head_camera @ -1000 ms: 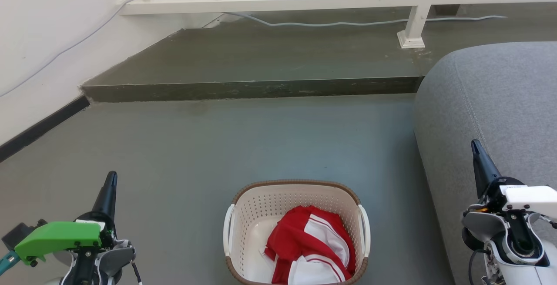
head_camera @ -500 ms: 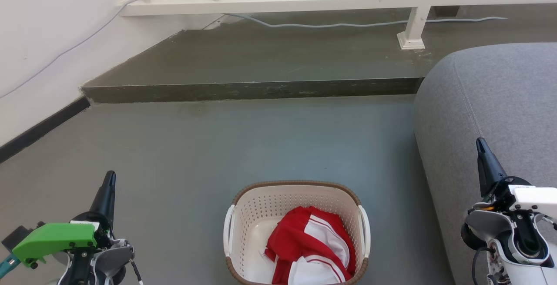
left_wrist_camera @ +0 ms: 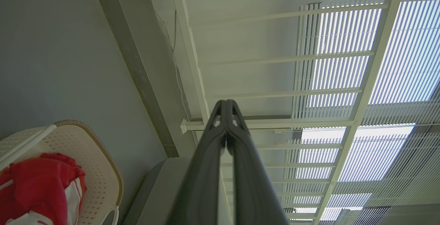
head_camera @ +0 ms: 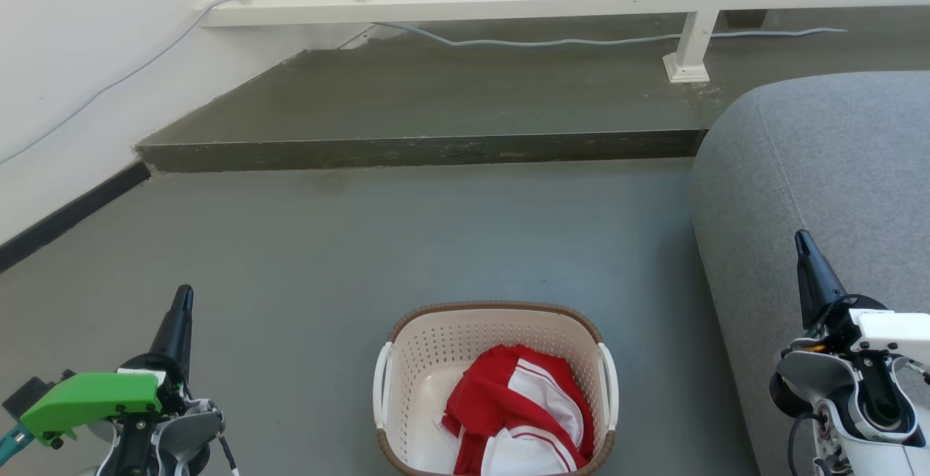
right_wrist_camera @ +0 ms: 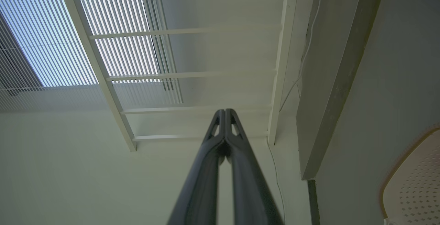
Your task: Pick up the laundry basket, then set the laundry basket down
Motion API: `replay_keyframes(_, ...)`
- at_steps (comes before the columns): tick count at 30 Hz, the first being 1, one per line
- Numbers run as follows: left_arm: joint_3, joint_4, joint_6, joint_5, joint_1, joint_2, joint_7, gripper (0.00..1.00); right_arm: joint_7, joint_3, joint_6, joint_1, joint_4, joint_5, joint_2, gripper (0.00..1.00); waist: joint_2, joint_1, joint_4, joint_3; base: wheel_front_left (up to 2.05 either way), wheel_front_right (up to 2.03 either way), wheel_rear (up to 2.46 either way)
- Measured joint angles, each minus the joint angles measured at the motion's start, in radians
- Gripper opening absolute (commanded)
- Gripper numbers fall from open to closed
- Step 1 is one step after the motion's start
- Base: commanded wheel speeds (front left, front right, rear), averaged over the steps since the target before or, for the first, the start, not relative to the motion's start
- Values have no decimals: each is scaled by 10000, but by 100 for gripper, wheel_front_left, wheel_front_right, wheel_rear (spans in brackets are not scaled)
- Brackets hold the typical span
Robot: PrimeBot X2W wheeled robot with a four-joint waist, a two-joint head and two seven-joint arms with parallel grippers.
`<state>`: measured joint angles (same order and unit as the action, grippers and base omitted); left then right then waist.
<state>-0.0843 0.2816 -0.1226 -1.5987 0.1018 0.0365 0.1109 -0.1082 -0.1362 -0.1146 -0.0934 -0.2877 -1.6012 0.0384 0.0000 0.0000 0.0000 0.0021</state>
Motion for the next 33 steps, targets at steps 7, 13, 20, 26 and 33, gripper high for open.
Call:
replay_keyframes(7, -2, -2, 0, 0, 0, 0, 0, 0, 0, 0, 0, 0, 4, 0, 0, 0, 0, 0, 0, 0, 0, 0, 0)
replay_keyframes(13, -2, -6, 0, 0, -1, 0, 0, 0, 0, 0, 0, 1, 6, 0, 0, 0, 0, 0, 0, 0, 0, 0, 0)
replay_keyframes(20, -2, -8, 0, 0, -1, 0, 0, 0, 0, 0, -2, 1, 8, 0, 0, 0, 0, 0, 0, 1, 0, 0, 0)
replay_keyframes(26, -2, -12, 0, 0, -1, -2, 0, 0, 0, 0, -2, 2, 10, 0, 0, 0, 0, 0, 0, 1, 0, 0, 0)
replay_keyframes(33, -2, -13, 0, 0, -2, -2, 0, 0, 0, 0, -2, 2, 10, 0, 0, 0, 0, 0, 0, 1, 0, 0, 0)
